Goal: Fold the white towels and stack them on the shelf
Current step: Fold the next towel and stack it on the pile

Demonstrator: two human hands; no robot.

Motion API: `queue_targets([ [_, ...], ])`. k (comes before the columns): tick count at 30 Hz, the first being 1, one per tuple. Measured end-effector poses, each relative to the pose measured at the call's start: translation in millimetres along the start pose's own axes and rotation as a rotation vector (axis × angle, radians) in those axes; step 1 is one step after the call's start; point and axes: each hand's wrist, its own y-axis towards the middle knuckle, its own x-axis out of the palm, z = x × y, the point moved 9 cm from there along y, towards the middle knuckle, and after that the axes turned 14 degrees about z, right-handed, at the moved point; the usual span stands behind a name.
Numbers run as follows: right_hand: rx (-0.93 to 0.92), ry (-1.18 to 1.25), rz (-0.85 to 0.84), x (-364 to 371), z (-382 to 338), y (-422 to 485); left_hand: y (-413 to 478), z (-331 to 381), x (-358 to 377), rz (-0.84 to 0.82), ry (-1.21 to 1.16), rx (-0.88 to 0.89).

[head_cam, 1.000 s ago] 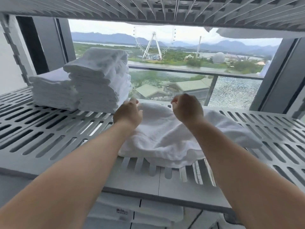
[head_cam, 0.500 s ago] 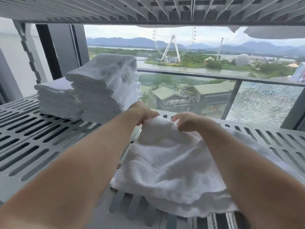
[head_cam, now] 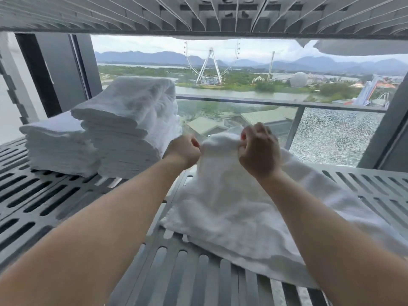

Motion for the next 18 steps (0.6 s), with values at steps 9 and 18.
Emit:
queue_targets([
  [9, 0.301, -0.13, -0.61, 61.9, 21.0, -19.5, -31.9, 0.1, 37.5, -0.404, 0.007, 0.182],
  [18, 0.206, -0.453, -0.857, 83.8, 3.0, -38.9, -45.5, 22.6, 38.2, -0.265, 0.187, 0.513],
])
